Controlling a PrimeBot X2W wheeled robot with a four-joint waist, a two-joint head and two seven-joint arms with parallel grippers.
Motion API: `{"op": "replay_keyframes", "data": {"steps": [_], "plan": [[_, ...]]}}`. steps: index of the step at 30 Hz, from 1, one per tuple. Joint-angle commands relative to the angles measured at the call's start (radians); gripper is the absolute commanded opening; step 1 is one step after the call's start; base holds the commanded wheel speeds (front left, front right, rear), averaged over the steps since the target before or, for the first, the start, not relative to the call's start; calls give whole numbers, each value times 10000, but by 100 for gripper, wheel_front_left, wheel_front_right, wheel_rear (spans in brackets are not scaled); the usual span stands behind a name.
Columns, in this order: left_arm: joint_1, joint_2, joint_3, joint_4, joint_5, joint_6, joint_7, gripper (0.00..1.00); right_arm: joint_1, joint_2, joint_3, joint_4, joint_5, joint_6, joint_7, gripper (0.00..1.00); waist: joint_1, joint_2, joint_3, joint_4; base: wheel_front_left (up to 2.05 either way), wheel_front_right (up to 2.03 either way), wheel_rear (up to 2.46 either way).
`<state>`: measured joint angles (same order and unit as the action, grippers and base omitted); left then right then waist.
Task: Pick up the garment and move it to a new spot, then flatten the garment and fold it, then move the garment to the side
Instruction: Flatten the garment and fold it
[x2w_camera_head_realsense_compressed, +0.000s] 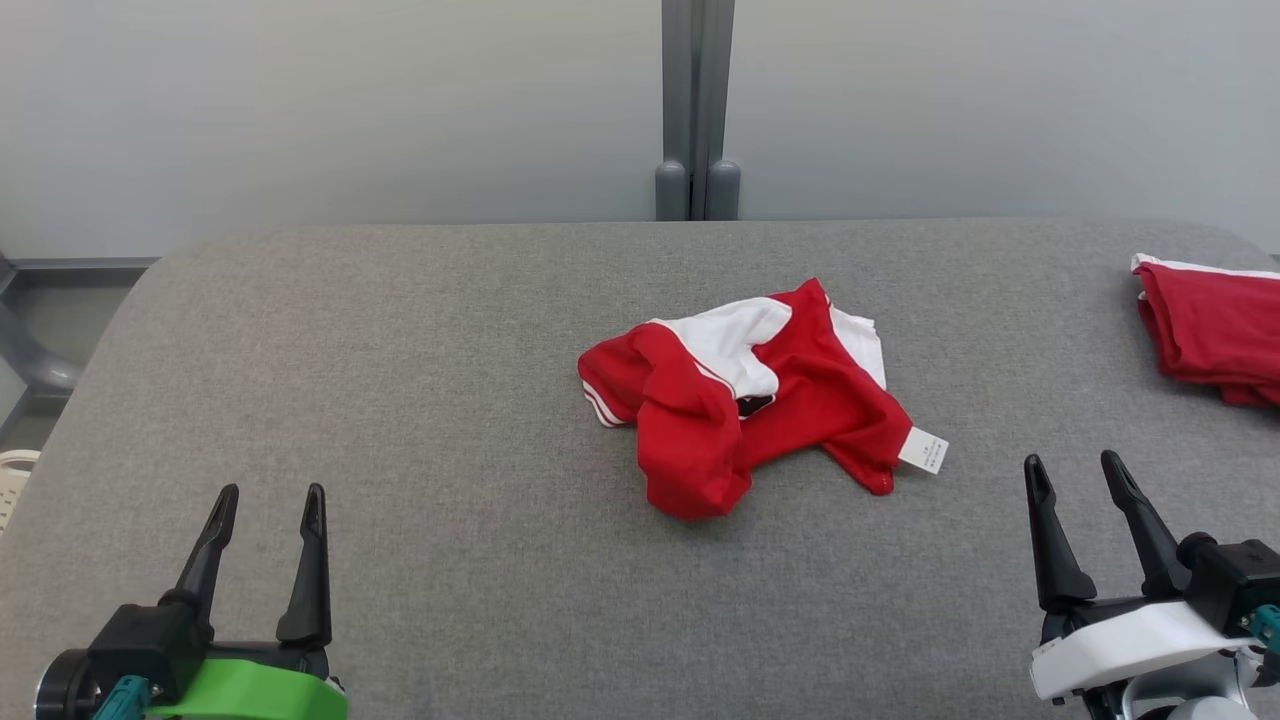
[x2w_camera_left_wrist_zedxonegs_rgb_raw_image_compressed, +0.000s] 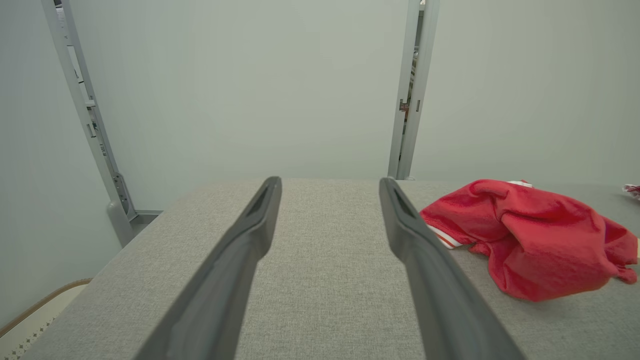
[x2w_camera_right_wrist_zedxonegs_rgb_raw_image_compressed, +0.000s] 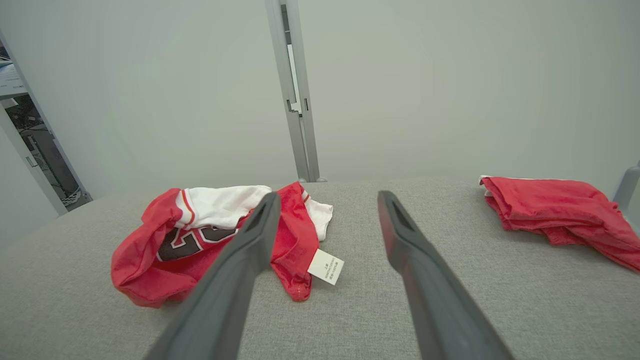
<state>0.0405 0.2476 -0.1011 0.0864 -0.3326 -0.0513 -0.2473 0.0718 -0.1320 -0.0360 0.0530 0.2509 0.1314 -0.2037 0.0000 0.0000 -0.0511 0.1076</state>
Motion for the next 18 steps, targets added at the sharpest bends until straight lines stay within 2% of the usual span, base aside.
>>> {"op": "replay_keyframes", "data": {"steps": [1,18], "plan": [[172,82,18,-86,-108,102,45,100,89,15,-18,2,21,-16,17,100,0,0,2,4,0,0,0],[341,179,-87,-409,-150,283,298,100,22,48,-17,106,22,-16,38,100,0,0,-32,-15,0,0,0]]}}
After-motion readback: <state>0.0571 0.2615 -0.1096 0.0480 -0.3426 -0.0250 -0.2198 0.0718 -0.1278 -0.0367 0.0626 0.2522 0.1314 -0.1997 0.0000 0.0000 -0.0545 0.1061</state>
